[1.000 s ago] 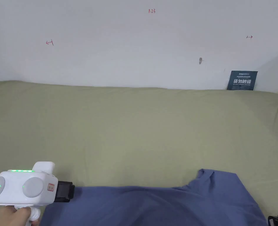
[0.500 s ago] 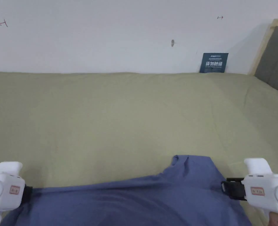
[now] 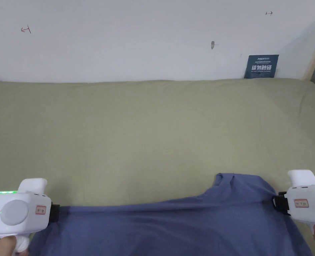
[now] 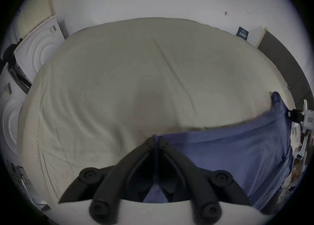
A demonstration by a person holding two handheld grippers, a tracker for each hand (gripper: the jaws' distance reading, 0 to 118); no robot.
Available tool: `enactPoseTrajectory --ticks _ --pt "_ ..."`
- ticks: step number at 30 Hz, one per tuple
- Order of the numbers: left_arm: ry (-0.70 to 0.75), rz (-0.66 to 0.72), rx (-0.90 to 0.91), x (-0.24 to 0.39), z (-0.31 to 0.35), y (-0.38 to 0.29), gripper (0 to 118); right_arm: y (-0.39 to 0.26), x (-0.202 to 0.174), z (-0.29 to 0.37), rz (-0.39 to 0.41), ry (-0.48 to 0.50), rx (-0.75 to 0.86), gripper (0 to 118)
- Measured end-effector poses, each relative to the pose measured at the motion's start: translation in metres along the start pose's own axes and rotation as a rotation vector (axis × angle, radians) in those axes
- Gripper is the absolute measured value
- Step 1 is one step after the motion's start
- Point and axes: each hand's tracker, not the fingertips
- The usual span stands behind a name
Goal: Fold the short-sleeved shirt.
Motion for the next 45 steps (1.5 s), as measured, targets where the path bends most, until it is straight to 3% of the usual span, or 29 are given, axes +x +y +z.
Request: enactPoseTrajectory --ticks 8,19,26,33,35,36,37,38,39,44,45 --pt "-0.065 -0.01 0.104 -0.019 0.083 -0.027 5 -0.011 -0.01 0.1 -0.015 0.069 0.1 0" --pt "-0.098 -0.049 0.178 -0.043 0.17 -0.142 5 -0.118 -0.004 0.208 -0.007 0.135 0.175 0" --pt "-0.116 -0.052 0.152 -0.055 0.166 -0.198 5 -0.188 -0.01 0.23 -0.009 0.129 0.159 0" --pt "-0.121 -0.01 0.108 -0.059 0.146 -0.225 5 -0.223 -0.005 0.205 -0.021 0.119 0.09 0" --pt "-0.119 -0.003 0.111 -0.059 0.143 -0.226 10 -0.221 -0.005 0.202 -0.023 0.114 0.092 0" --pt "-0.121 0.0 0.117 -0.059 0.146 -0.227 35 -0.221 -0.008 0.203 -0.02 0.112 0.095 7" --pt "-0.123 0.003 0.124 -0.059 0.146 -0.227 68 -0.22 -0.011 0.205 -0.017 0.107 0.1 30" --pt "-0.117 0.013 0.127 -0.061 0.146 -0.226 96 -0.218 -0.012 0.207 -0.016 0.095 0.104 70" --pt "-0.101 0.029 0.13 -0.062 0.146 -0.225 107 -0.216 -0.012 0.208 -0.014 0.091 0.099 117" --pt "-0.082 0.111 0.223 -0.058 0.178 -0.219 106 -0.221 -0.015 0.247 -0.06 0.099 0.191 112" --pt "-0.068 0.117 0.255 -0.056 0.185 -0.217 106 -0.201 -0.035 0.239 -0.053 0.108 0.226 112"
